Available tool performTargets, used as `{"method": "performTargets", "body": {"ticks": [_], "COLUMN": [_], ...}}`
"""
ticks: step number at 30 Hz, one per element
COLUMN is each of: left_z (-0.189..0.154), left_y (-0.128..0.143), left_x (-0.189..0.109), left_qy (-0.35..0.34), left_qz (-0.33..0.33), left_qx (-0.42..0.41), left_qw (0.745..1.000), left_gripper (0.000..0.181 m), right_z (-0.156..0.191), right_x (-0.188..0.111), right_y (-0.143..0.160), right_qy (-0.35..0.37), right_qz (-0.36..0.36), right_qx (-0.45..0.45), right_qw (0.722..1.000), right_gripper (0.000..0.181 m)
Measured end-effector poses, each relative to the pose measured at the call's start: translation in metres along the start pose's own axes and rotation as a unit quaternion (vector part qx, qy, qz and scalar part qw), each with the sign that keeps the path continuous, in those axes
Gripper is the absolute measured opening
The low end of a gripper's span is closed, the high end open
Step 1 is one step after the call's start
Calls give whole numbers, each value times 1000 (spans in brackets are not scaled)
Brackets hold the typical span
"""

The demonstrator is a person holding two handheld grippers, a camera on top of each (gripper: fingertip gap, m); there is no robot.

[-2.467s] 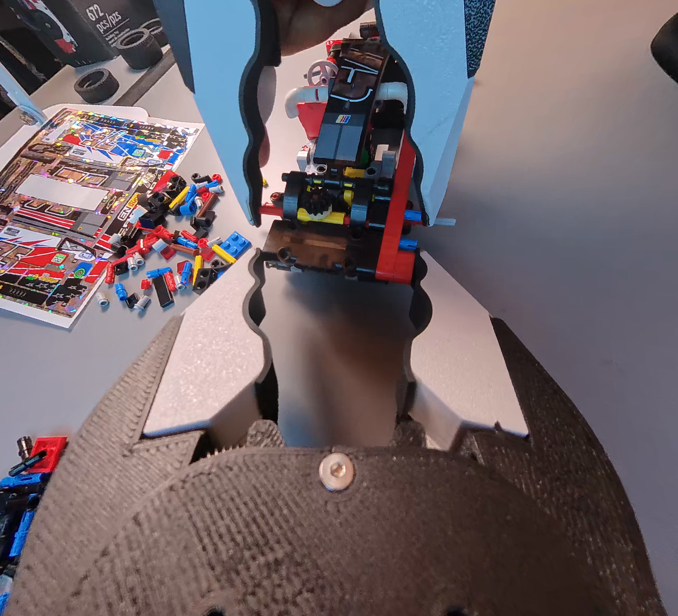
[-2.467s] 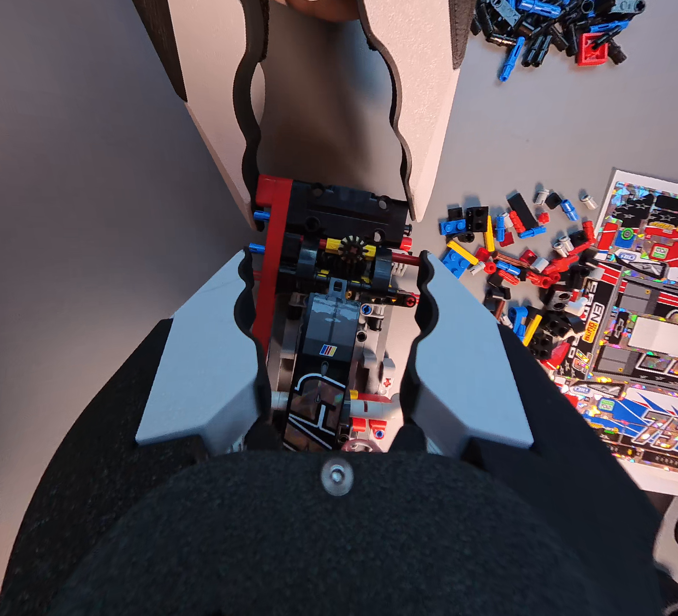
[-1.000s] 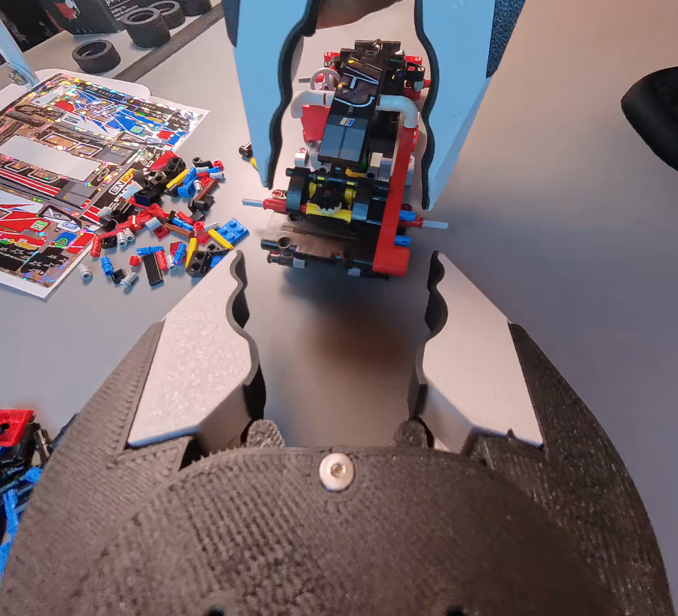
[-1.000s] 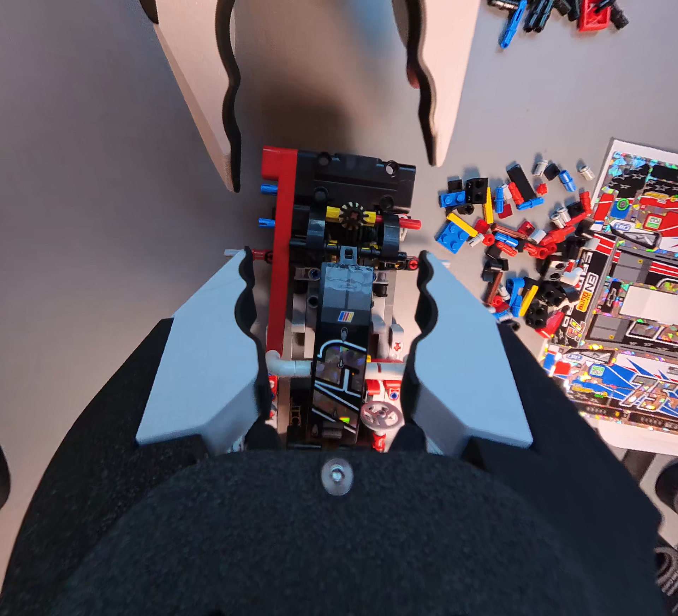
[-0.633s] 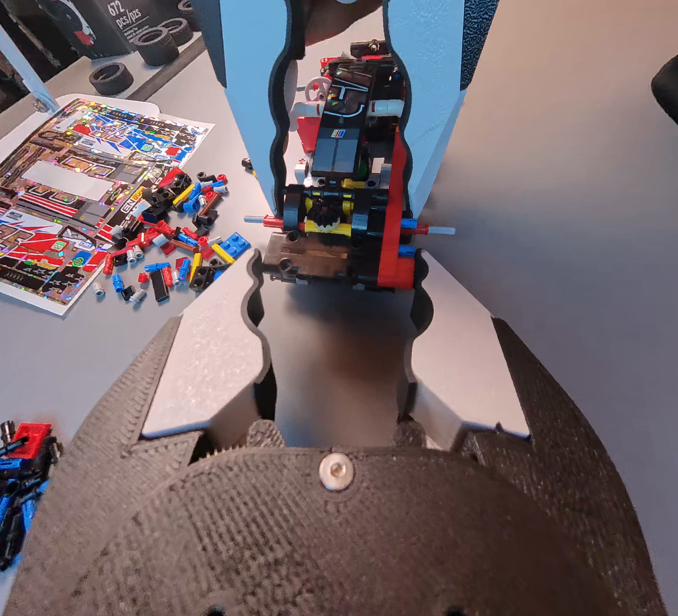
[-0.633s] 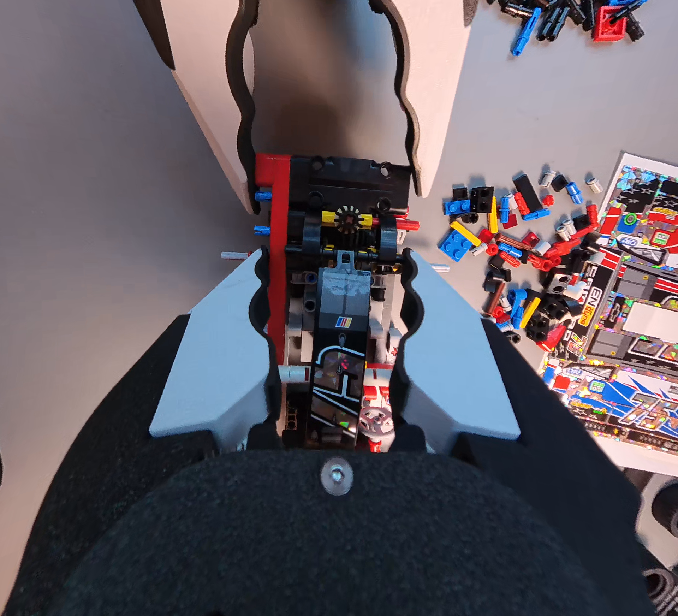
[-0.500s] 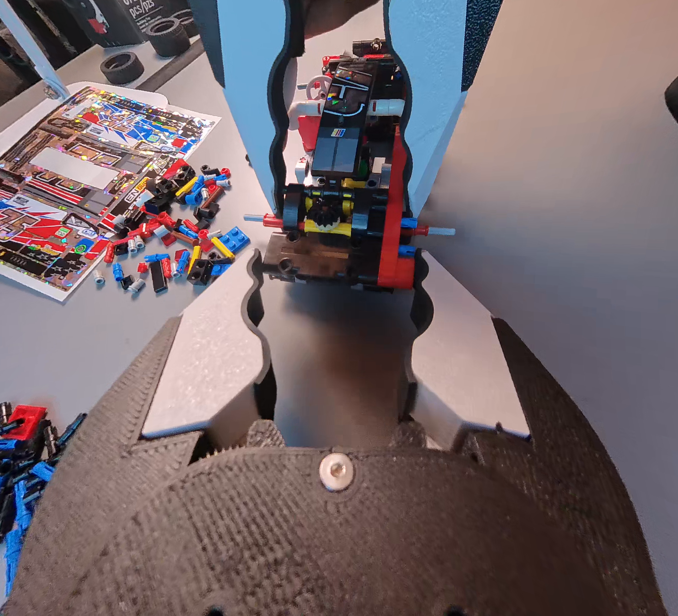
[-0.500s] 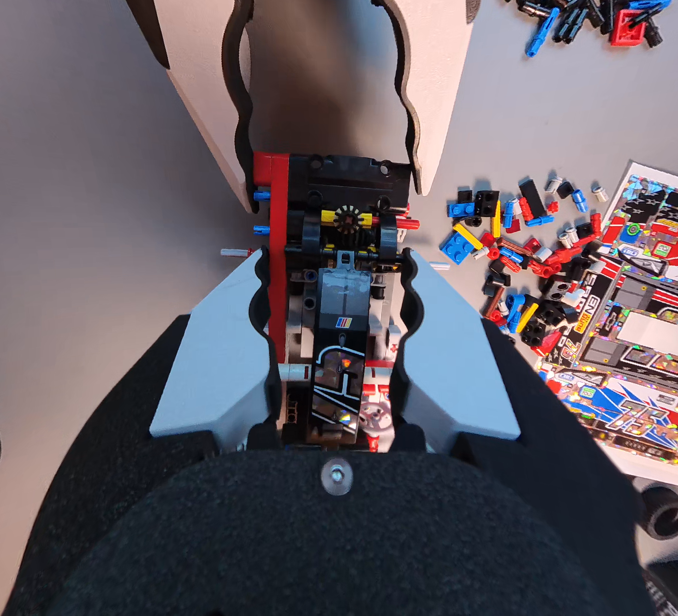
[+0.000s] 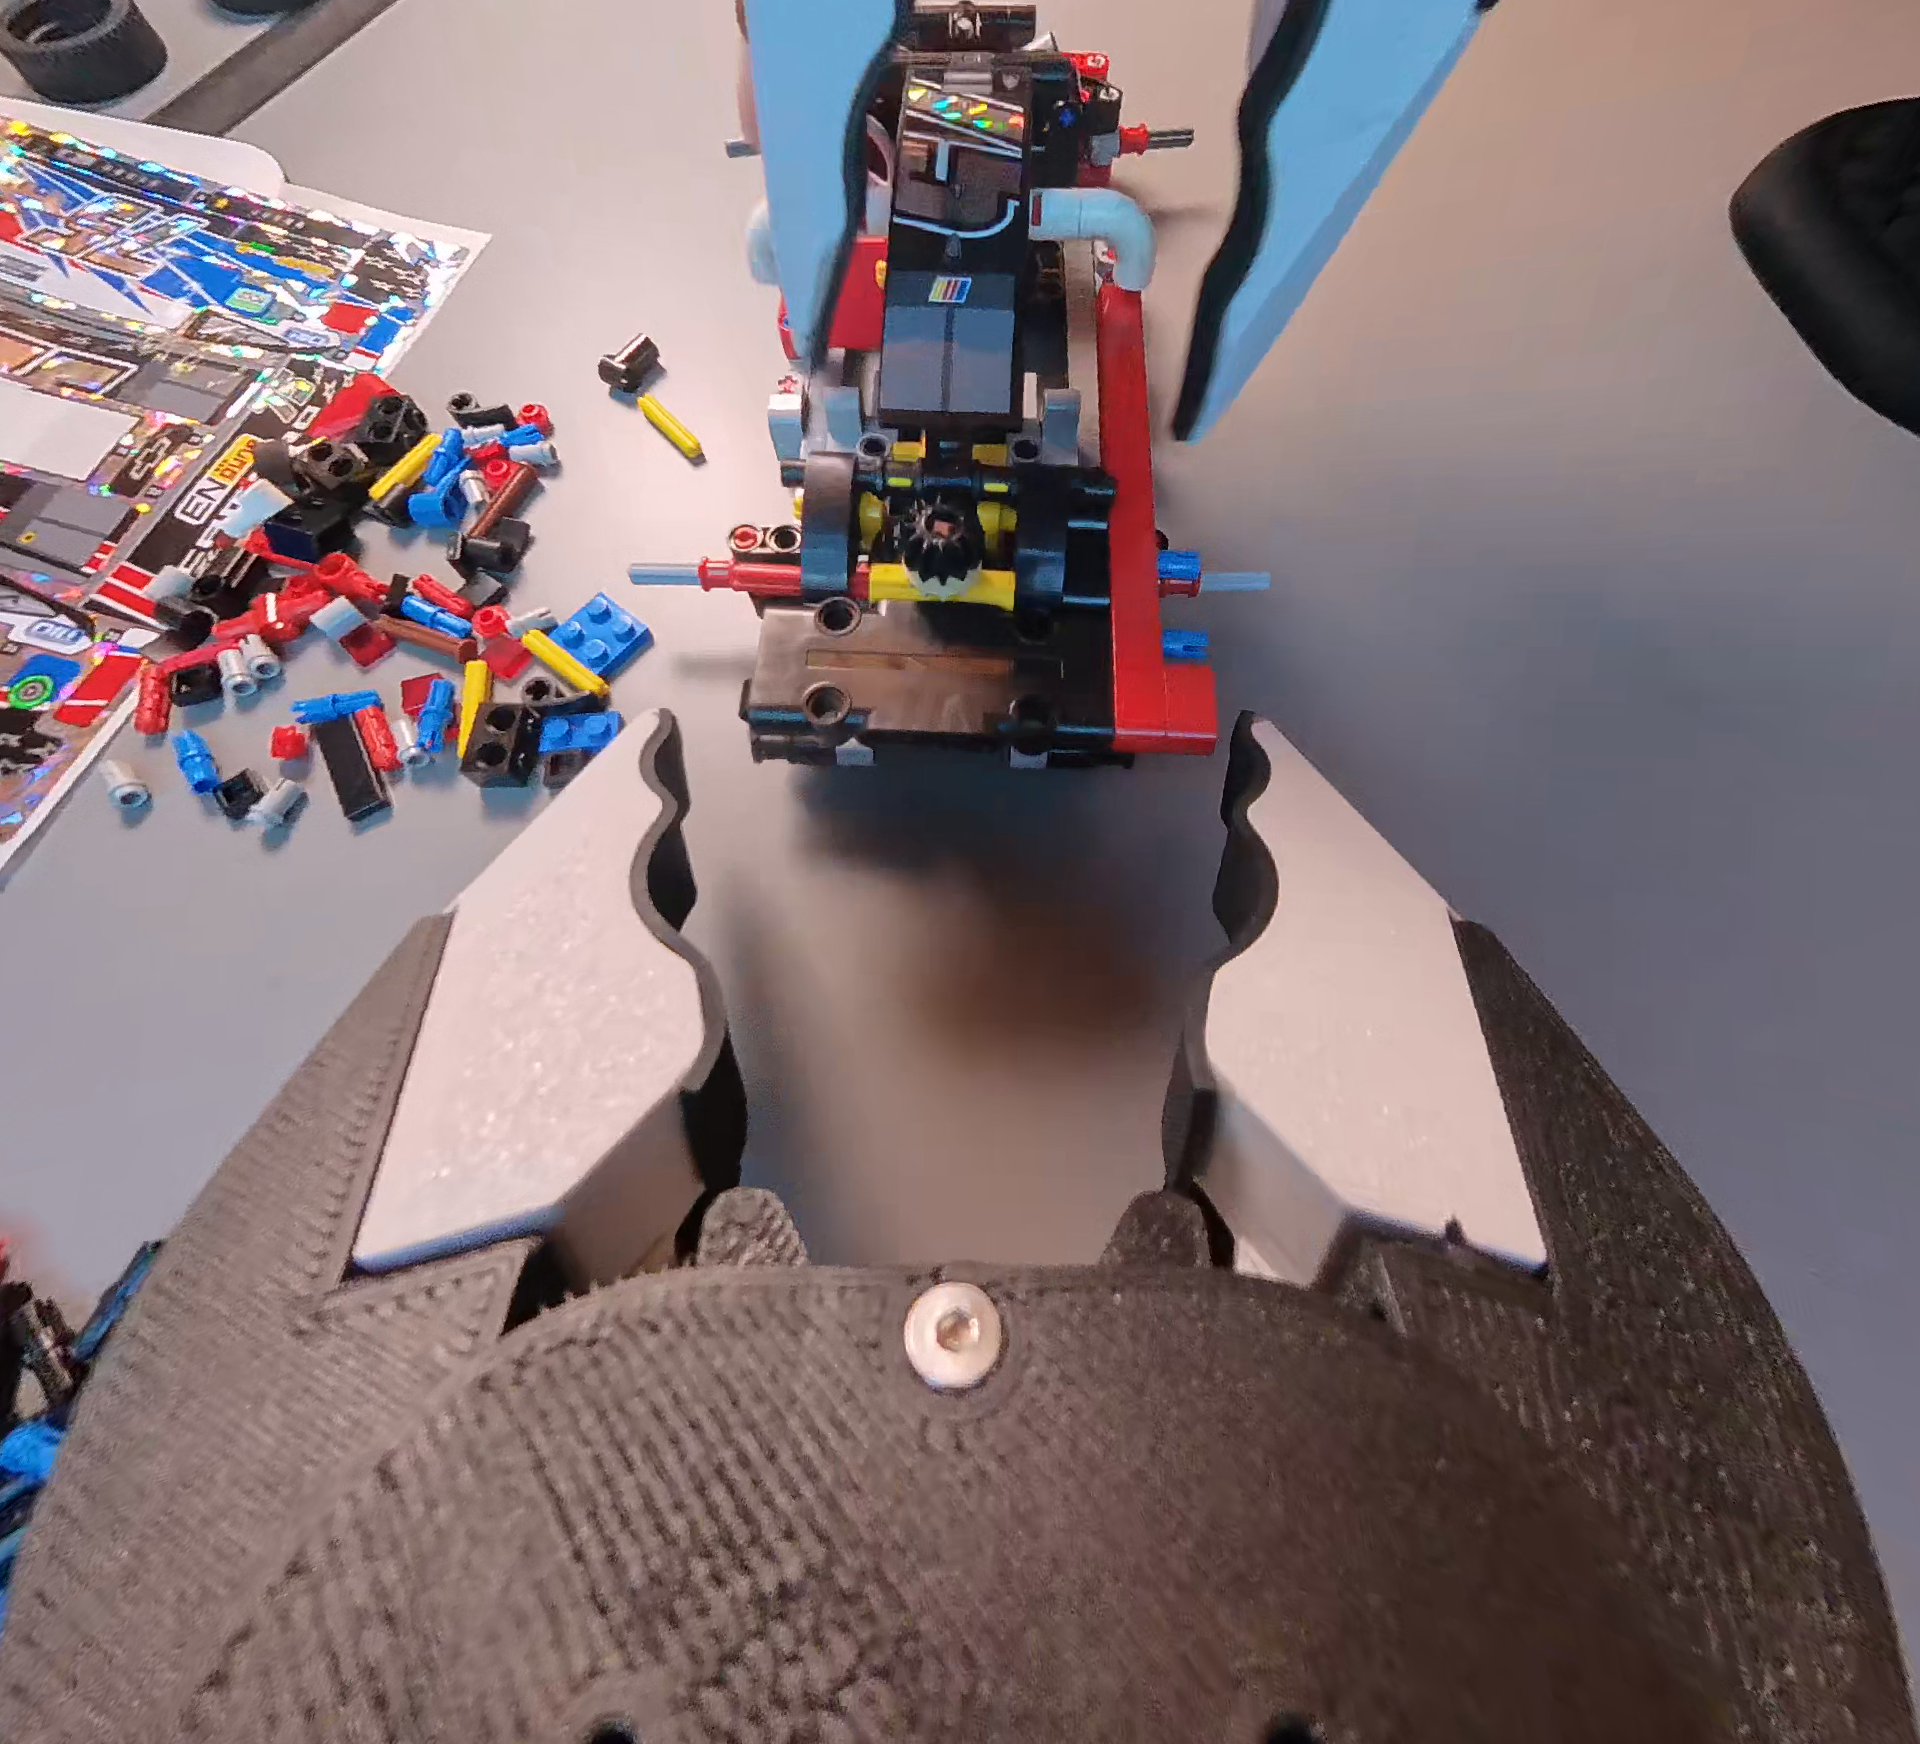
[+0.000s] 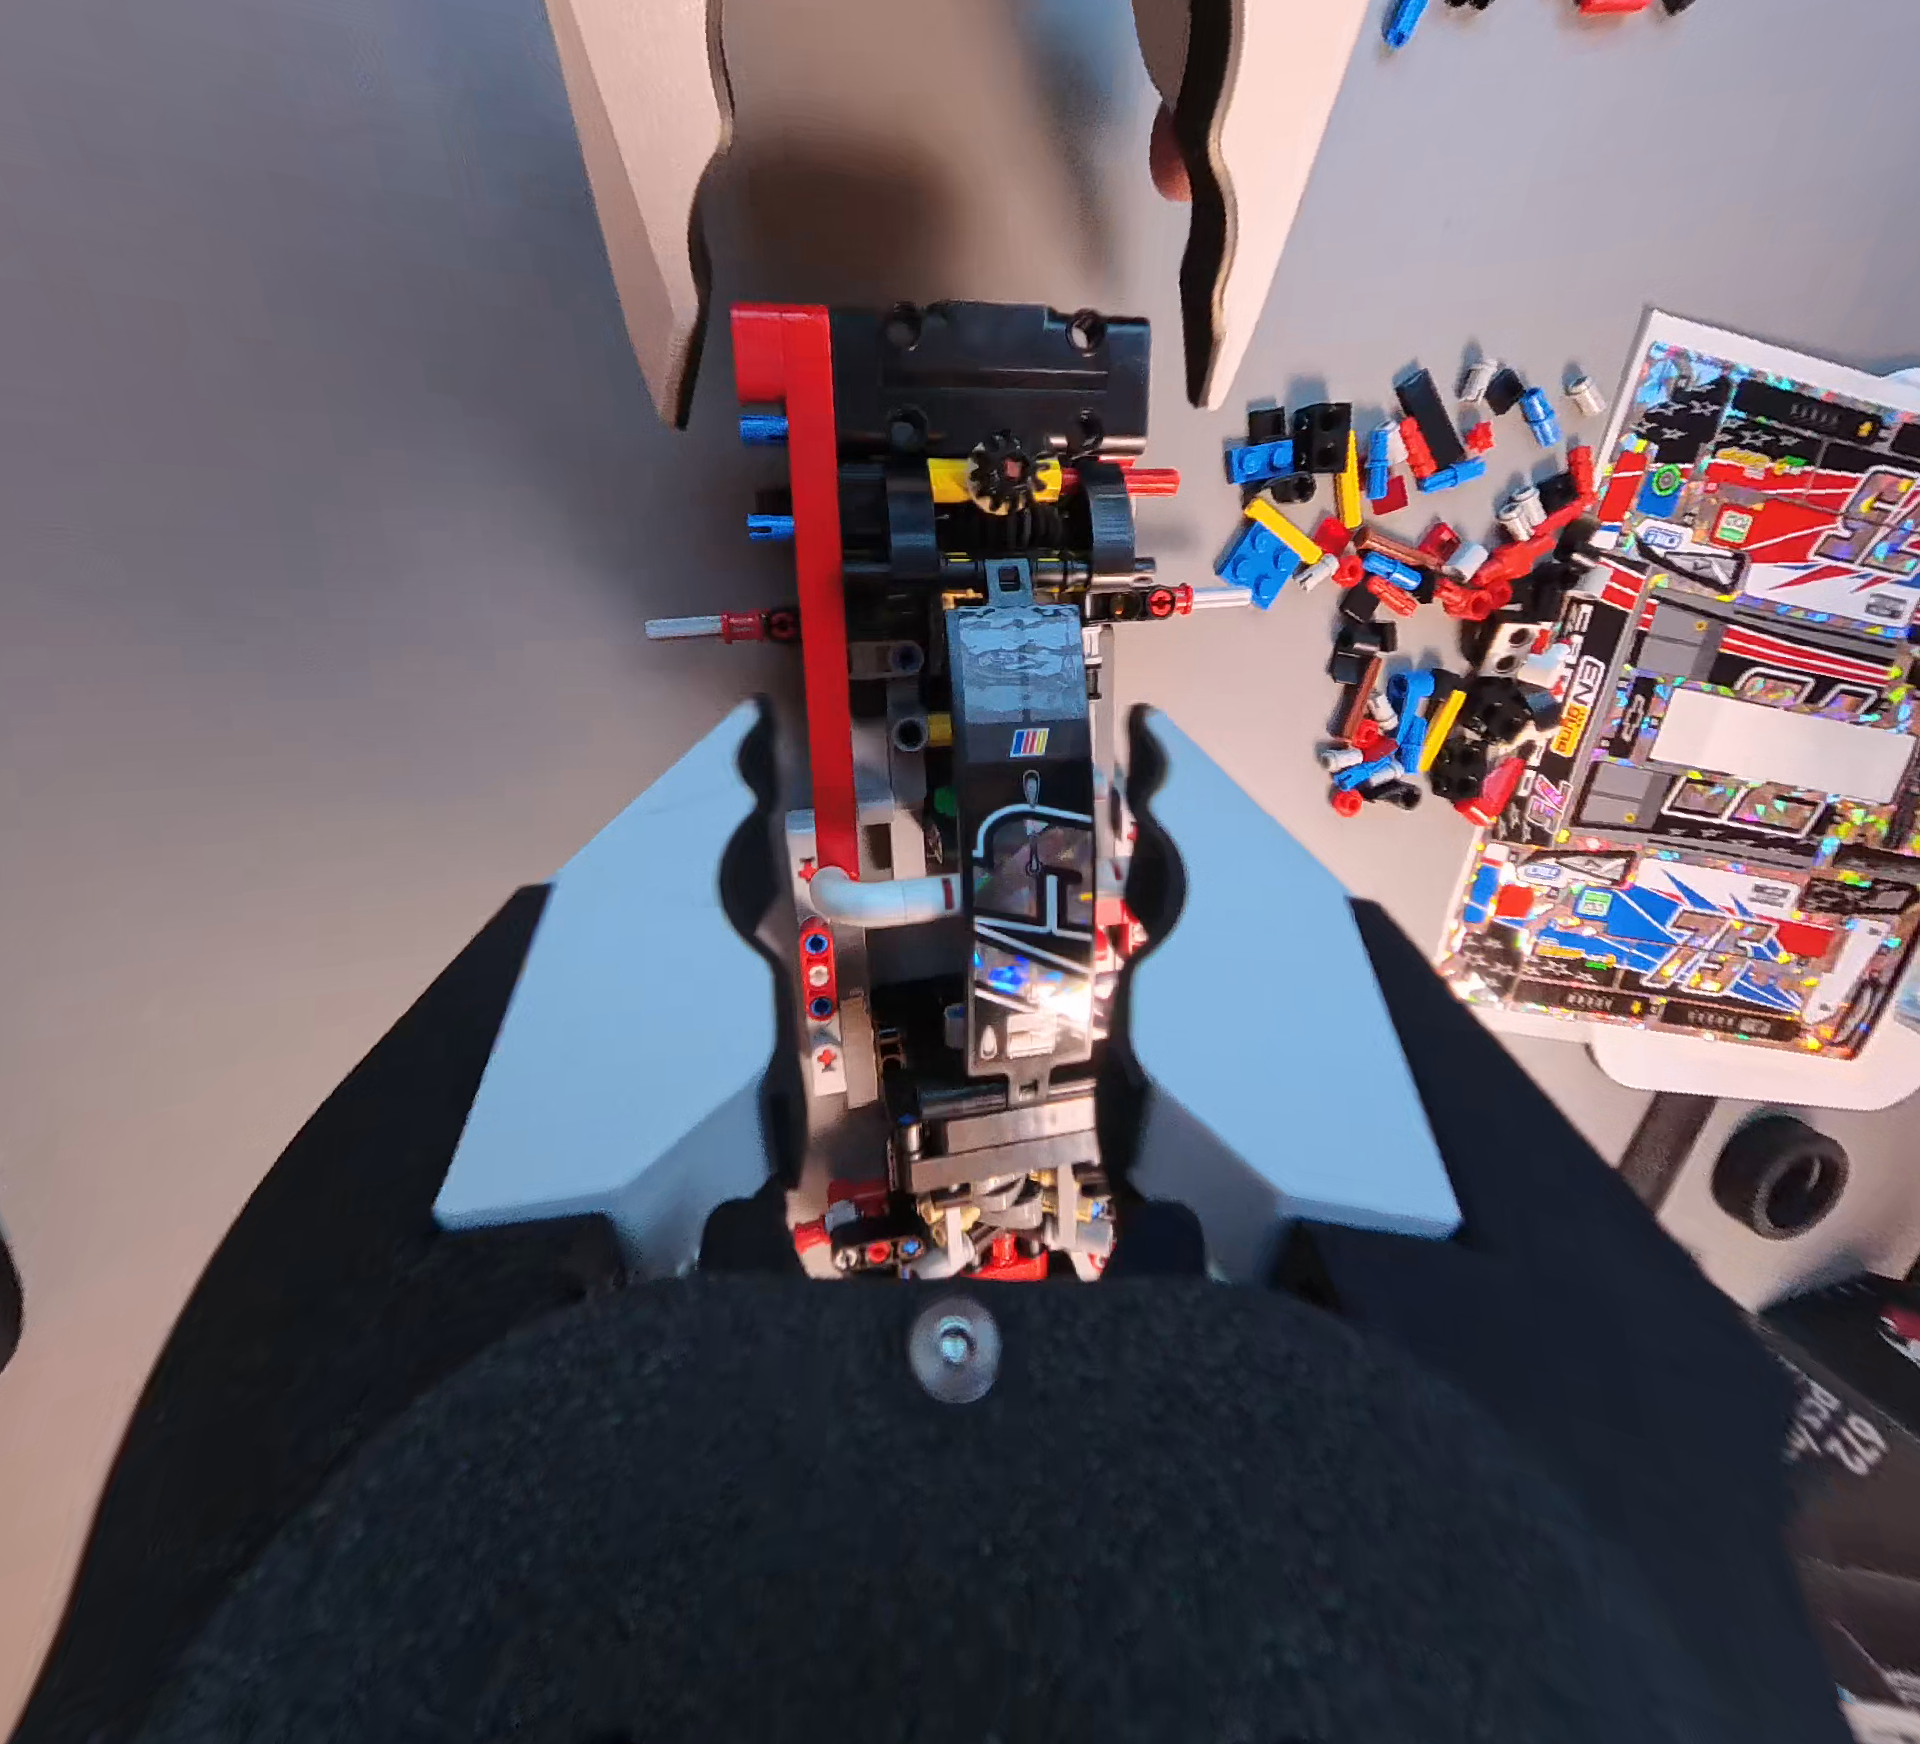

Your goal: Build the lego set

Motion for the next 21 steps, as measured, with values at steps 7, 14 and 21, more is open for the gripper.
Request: {"method": "performTargets", "body": {"ticks": [7, 14, 21], "left_z": [-19, -33, -45], "left_y": [4, 8, 1], "left_x": [-5, -19, -3], "left_qy": [57, 100, 74], "left_qz": [2, -13, -5], "left_qx": [24, 28, 53], "left_qw": [998, 995, 996], "left_gripper": [90, 82, 79], "right_z": [4, 25, 44], "right_x": [5, -4, -35], "right_y": [1, 9, 22], "right_qy": [-40, -83, -6], "right_qz": [48, 125, 151], "right_qx": [-94, -301, -339], "right_qw": [994, 942, 929], "right_gripper": [51, 50, 72]}}
Point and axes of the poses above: each gripper's, where its closed fingertips meet, x out along the fingers, y out of its underside, z = x × y across the jaws, the point moved 4 cm from there along -x, back along the fingers, and after that the axes turned 1 degree about y, right-handed, at the moved point
